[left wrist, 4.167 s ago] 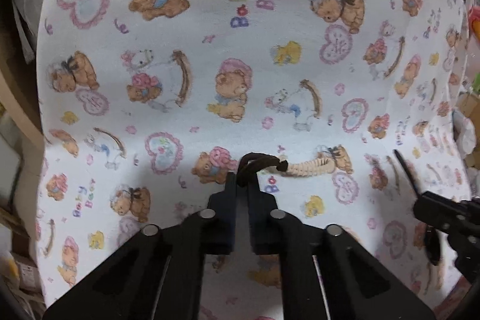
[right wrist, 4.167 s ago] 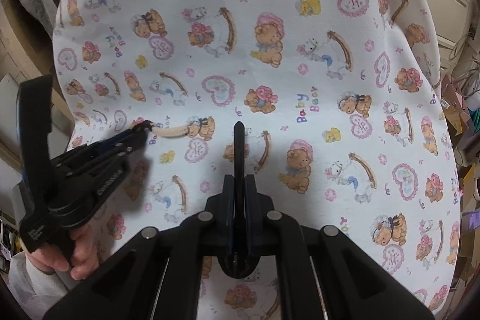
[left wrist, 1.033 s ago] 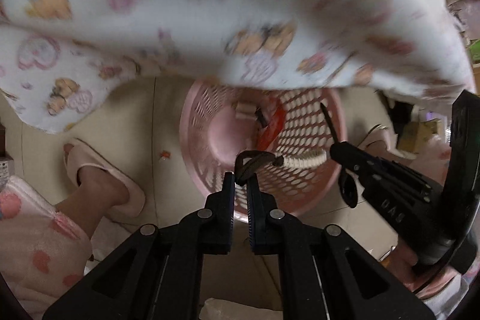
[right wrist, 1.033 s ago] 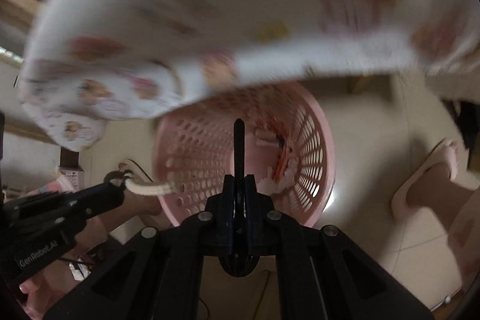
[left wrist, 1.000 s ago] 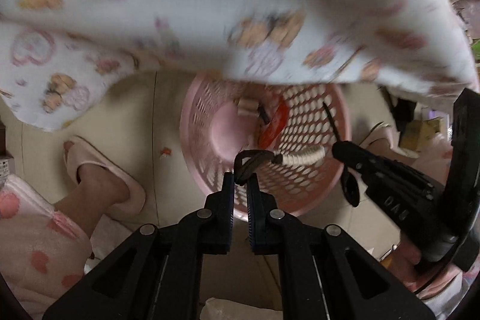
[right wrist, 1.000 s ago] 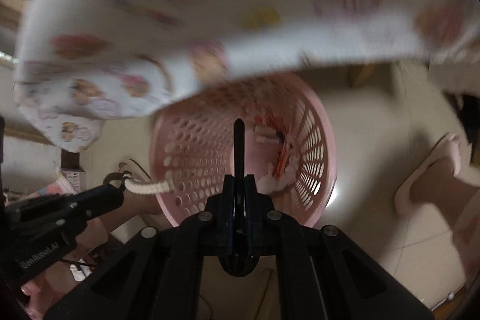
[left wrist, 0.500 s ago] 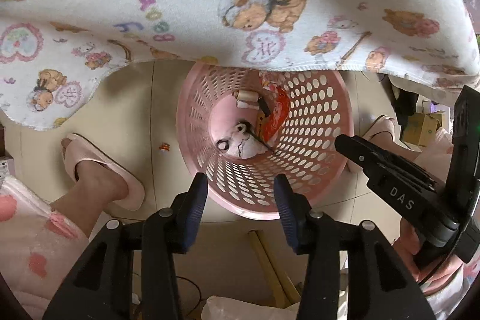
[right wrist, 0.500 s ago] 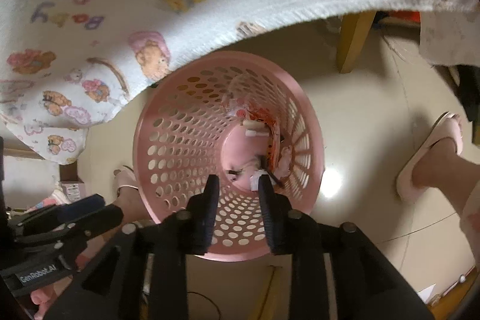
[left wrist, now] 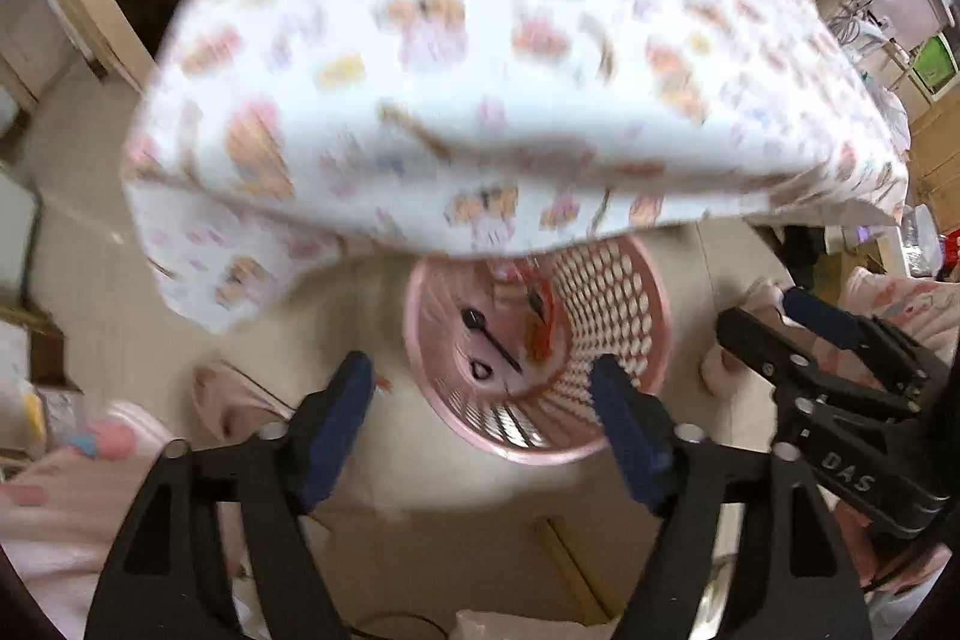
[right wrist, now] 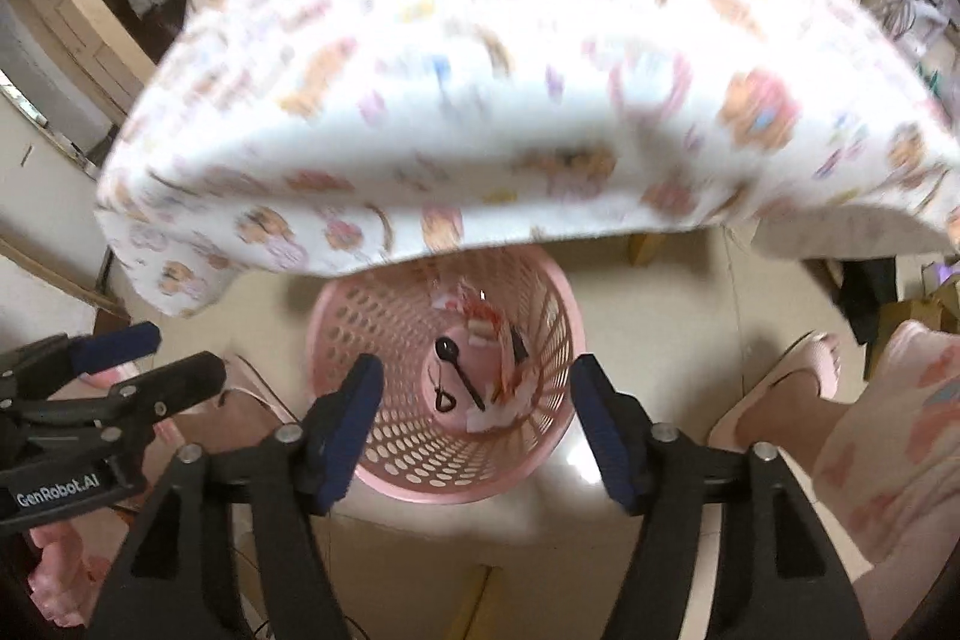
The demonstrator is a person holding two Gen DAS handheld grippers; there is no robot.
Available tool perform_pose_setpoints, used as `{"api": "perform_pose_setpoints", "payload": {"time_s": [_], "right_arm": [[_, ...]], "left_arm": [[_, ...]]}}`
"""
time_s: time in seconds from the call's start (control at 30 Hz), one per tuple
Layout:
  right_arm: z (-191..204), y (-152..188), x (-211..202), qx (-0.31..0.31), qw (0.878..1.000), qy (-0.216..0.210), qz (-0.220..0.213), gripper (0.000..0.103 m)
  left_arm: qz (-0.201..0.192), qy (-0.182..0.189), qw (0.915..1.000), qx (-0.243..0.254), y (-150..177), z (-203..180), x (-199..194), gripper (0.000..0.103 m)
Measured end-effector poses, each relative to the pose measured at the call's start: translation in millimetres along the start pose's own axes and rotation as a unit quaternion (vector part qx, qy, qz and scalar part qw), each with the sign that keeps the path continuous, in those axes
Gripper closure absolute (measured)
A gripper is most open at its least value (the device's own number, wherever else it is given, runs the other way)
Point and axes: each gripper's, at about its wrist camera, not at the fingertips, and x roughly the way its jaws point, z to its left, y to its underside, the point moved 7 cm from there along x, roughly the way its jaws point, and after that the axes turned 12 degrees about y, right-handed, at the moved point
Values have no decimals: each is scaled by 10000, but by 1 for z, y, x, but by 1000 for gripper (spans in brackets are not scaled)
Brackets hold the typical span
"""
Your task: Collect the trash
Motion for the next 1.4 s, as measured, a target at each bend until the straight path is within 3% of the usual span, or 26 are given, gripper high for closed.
{"api": "perform_pose_setpoints", "payload": {"time_s": [0.1,0.17,0.33,0.5,0.6,0.73,0.9,1.2,1.4], "right_arm": [[0,-9,-24,-68,9996,81,-275,32],[-3,-17,-43,-154,9985,170,-507,29],[-1,-28,-86,-419,9922,252,-1149,16],[-8,-31,-114,-236,9819,236,-1862,0],[-12,-31,-114,-148,9763,522,-2093,0],[-9,-31,-105,-209,9781,408,-2030,0],[-8,-28,-102,-234,9782,384,-2027,0],[-9,-29,-105,-154,9766,267,-2127,0],[-8,-29,-111,-182,9728,356,-2281,0]], "left_arm": [[-346,-90,9993,72,-11,-4,-31,23],[-687,-72,9975,154,-18,-6,-54,16],[-1571,-281,9862,431,-30,-12,-98,6],[-2060,-177,9775,415,-30,-8,-109,5],[-2303,-181,9724,316,-28,-3,-111,3],[-2489,-291,9675,348,-24,-3,-111,1],[-2358,-422,9700,406,-21,-2,-102,1],[-2624,-285,9637,401,-19,-4,-111,1],[-2748,-380,9596,476,-19,-6,-116,1]]}}
